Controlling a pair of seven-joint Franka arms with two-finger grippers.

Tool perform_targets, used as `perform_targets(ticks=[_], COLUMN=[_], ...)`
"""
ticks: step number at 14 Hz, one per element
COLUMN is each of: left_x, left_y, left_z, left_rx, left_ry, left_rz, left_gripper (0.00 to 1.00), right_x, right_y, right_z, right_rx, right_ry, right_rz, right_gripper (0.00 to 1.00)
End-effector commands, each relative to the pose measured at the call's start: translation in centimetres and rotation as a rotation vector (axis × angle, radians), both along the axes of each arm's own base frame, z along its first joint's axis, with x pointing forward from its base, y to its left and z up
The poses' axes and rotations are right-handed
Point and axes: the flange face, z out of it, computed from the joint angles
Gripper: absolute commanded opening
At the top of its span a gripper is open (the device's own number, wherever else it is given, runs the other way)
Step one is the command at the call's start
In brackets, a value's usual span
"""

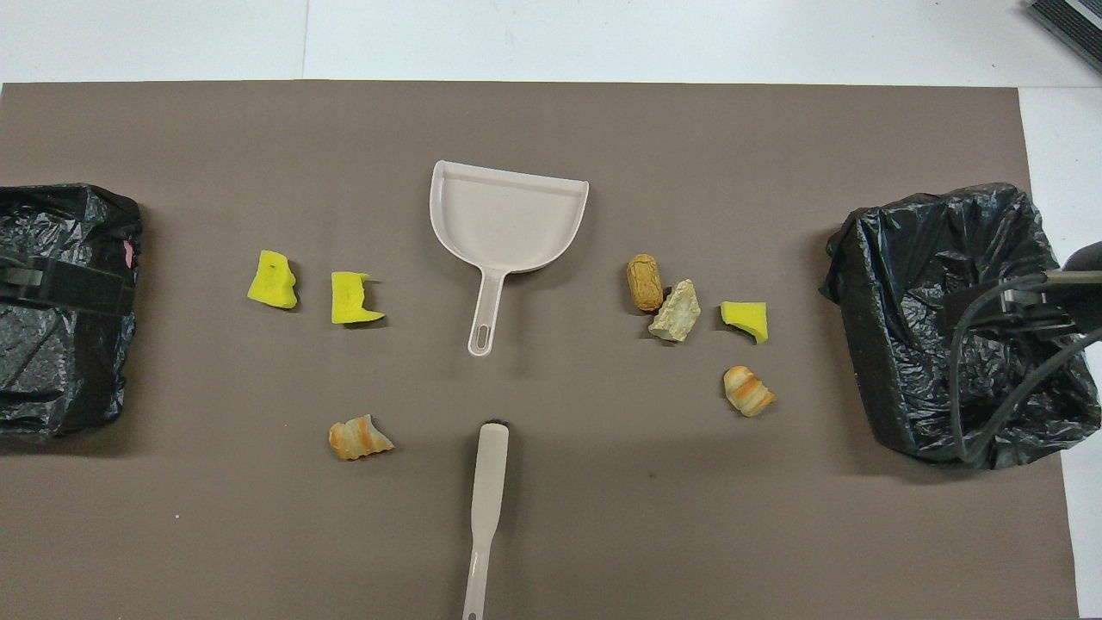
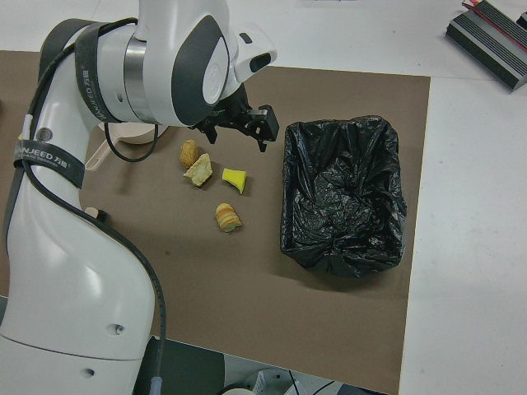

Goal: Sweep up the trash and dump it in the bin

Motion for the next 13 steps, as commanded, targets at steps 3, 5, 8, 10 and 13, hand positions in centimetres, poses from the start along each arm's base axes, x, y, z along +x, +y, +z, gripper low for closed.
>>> perform_targets(ticks=[3,5,8,10,13], left_x=[-4.3,-7.5,-12.0,-14.7,-18.9], left_y=[-2.4,-5.7,-10.0,-12.7,-17.8], left_z=[-1.5,-3.1,-6.0,-8.3,-13.0], left_rx=[0.003,0.009,-0.003,-0.004,0.006], left_ry=[0.018,0.054,0.083,0.095,0.106], left_rz=[-0.006,-0.048,-0.054,-0.044,-0.040], left_gripper=[1.00,1.00,1.00,1.00,1.00], right_x=[0.1,0.1,0.2,0.4,1.3], right_y=[0.3,0.3,0.4,0.3,0.2], right_z=[0.3,0.3,0.0,-0.1,-0.9], right_rx=[0.004,0.004,0.002,-0.008,-0.031], right_ry=[-0.002,-0.002,0.009,0.012,0.021], right_rz=[-0.014,-0.011,-0.003,0.000,0.011], right_gripper=[1.00,1.00,1.00,1.00,1.00])
